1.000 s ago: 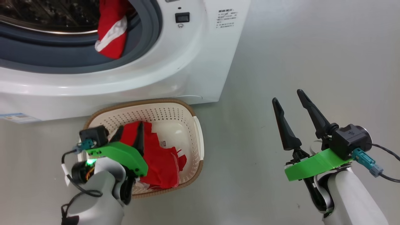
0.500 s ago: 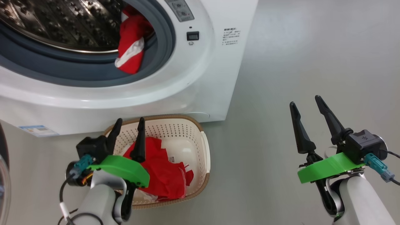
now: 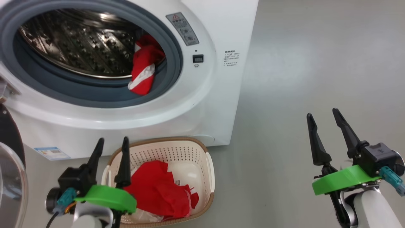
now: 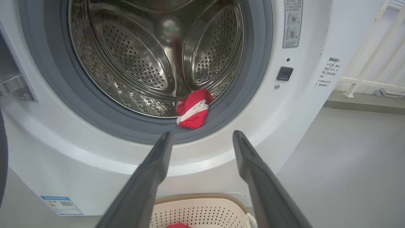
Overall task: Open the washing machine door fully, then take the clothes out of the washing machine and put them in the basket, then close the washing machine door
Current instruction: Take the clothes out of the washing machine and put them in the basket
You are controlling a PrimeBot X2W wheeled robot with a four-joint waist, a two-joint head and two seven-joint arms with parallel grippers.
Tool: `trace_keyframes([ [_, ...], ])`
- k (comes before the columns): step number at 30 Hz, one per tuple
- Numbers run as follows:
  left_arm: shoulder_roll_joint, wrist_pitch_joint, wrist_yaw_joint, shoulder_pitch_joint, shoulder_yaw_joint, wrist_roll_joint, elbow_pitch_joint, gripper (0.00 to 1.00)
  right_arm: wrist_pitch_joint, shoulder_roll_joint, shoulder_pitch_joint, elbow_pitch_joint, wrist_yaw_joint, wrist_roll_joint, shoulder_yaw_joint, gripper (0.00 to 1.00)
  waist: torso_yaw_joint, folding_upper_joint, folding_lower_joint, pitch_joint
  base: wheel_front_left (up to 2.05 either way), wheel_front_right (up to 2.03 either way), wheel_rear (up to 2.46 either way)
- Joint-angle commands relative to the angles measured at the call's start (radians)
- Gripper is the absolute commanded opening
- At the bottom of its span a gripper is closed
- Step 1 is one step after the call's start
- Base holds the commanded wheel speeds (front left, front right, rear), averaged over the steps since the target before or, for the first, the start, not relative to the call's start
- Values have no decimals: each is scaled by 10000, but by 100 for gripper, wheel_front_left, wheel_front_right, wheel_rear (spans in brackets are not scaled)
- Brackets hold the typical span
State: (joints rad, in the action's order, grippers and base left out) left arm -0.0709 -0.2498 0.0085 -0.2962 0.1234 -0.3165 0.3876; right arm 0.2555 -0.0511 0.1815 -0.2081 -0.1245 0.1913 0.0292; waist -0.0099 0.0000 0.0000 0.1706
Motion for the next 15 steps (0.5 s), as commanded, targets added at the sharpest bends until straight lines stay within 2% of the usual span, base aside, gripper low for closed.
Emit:
trace_keyframes([
  [1, -264, -120, 2, 235, -520, 122, -348, 100, 63, 9, -179, 313, -62, -24, -99, 100, -42, 0, 0, -399, 0, 0, 0],
  [15, -340, -120, -285, 1672, -1232, 507, -1057, 100, 63, 9, -1076, 621, -62, -61, 209, 100, -111, 0, 0, -1405, 0, 0, 0],
])
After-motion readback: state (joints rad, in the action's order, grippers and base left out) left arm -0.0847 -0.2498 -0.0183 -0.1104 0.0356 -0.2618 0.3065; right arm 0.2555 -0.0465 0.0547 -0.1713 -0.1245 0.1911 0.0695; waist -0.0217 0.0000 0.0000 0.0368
